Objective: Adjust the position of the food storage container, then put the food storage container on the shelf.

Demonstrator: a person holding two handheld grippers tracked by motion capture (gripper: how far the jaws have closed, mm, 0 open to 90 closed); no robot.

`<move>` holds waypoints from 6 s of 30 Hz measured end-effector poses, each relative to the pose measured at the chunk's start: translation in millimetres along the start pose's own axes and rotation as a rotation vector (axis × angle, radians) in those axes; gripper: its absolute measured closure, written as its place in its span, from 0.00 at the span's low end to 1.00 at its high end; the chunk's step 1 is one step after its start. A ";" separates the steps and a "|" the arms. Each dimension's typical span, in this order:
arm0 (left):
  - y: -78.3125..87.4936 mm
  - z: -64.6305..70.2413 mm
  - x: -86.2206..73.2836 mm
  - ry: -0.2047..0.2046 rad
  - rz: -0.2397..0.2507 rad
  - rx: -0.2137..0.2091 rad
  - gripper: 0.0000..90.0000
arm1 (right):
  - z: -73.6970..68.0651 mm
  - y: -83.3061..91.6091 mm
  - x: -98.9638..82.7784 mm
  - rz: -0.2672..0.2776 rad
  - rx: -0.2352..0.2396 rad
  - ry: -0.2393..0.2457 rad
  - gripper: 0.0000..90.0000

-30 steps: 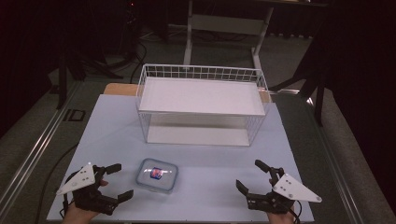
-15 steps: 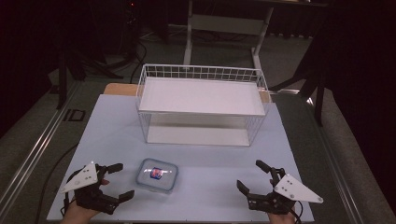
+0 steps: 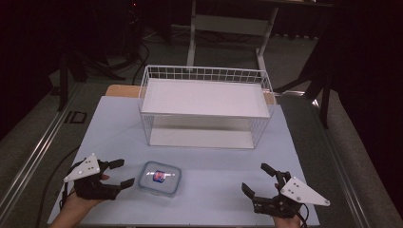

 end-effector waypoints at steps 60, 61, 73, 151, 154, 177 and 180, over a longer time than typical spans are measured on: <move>-116.1 59.3 -2.6 -0.025 -0.302 -0.250 1.00 | -2.7 -5.2 -6.5 -0.036 0.016 0.006 0.14; -117.9 60.4 -1.9 -0.032 -0.302 -0.254 1.00 | -2.6 -5.2 -6.5 -0.037 0.016 0.007 0.14; -138.9 65.1 8.6 -0.033 -0.285 -0.284 1.00 | -2.9 -4.1 -7.1 -0.042 0.022 0.012 0.14; -156.6 65.4 44.2 0.454 -0.191 -0.314 0.03 | 28.9 -86.7 -55.3 -0.545 0.006 -0.602 0.16; -162.9 63.6 37.2 0.526 -0.212 -0.337 0.03 | 31.8 -91.2 -63.2 -0.589 0.006 -0.699 0.19; -172.8 73.4 30.4 0.713 -0.276 -0.366 0.38 | 26.8 -100.8 -81.8 -0.709 0.058 -0.954 0.50; -172.1 74.2 32.0 0.714 -0.287 -0.357 0.39 | 25.6 -101.2 -82.0 -0.709 0.048 -0.952 0.50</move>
Point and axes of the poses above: each handheld gripper's, and its own axes: y roughly backward along the jaws, x roughly out of its top, z roughly to its right, the point moved 7 cm from there along -y, roughly forward along the jaws, and after that the axes turned 15 degrees about -y, right-handed, at the moved point
